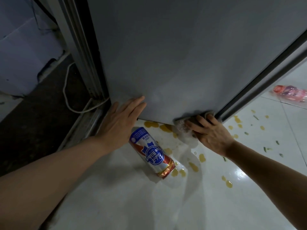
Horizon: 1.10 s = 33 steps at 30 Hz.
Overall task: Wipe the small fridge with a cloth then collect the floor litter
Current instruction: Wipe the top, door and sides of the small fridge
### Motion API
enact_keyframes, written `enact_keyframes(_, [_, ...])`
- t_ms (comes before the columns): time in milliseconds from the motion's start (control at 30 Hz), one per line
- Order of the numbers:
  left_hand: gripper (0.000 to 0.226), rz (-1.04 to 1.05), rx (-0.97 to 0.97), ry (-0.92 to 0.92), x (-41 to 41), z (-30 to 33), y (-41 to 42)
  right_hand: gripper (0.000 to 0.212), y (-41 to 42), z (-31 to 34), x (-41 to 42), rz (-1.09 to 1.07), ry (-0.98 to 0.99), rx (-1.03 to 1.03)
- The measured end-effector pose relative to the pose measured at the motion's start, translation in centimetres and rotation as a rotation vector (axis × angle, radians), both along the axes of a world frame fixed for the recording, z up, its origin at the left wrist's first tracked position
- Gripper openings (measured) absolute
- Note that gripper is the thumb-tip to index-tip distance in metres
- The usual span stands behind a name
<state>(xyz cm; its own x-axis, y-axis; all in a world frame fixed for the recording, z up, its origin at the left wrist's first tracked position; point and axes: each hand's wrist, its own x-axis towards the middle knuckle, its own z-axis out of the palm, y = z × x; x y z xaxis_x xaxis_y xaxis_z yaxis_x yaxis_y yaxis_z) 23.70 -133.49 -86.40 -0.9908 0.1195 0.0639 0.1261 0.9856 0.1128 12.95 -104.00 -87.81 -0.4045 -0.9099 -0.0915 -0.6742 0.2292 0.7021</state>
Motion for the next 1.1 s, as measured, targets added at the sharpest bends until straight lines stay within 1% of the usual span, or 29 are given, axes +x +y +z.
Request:
enact_keyframes(33, [0.088,0.001,-0.008,-0.002,0.0,0.2,-0.2,0.039,-0.9,-0.1,0.1,0.015,0.004,-0.024])
enact_keyframes(133, [0.087,0.008,0.022,0.029,0.0,0.6,-1.2,0.065,-5.2,-0.3,0.2,0.048,-0.030,-0.049])
enact_keyframes(167, [0.086,0.015,0.038,0.052,0.1,0.5,-1.6,0.070,-6.8,-0.3,0.2,0.057,-0.047,-0.047])
enact_keyframes(300, [0.084,0.052,0.061,0.128,0.6,0.1,-3.2,0.069,-12.8,-0.3,0.8,0.133,-0.053,-0.011])
enact_keyframes(367, [0.083,0.076,0.074,0.136,0.8,-0.2,-3.9,0.065,-15.5,-0.1,1.1,0.176,-0.072,-0.033])
enact_keyframes(433, [0.082,0.106,0.072,0.113,1.1,-0.5,-4.4,0.058,-17.1,-0.1,1.4,0.203,-0.050,-0.035])
enact_keyframes(500, [0.080,0.119,0.103,0.082,1.2,-0.8,-4.8,0.058,-16.3,0.0,1.3,0.212,-0.013,-0.010])
enact_keyframes(600, [0.081,0.153,0.220,0.046,1.3,-1.3,-5.2,0.065,-11.9,0.0,0.7,0.169,0.015,0.055])
enact_keyframes(667, [0.082,0.171,0.267,0.052,1.3,-1.5,-5.4,0.073,-9.3,0.3,0.2,0.135,0.030,0.129])
enact_keyframes(733, [0.081,0.163,0.301,0.076,1.3,-1.6,-5.7,0.076,-9.1,0.6,0.3,0.107,0.007,0.143])
enact_keyframes(900, [0.080,0.169,0.441,0.084,1.1,-2.0,-6.6,0.065,-15.0,0.2,1.6,0.132,-0.105,0.087])
enact_keyframes(967, [0.079,0.161,0.500,0.102,0.9,-1.9,-6.9,0.055,-17.5,-0.1,1.9,0.155,-0.131,0.072])
enact_keyframes(1067, [0.071,0.174,0.581,0.186,0.7,-1.4,-7.6,0.029,-20.7,-0.3,2.1,0.242,-0.101,0.042])
enact_keyframes(1100, [0.069,0.196,0.612,0.218,0.6,-1.2,-7.9,0.026,-21.8,-0.2,2.2,0.263,-0.106,0.029])
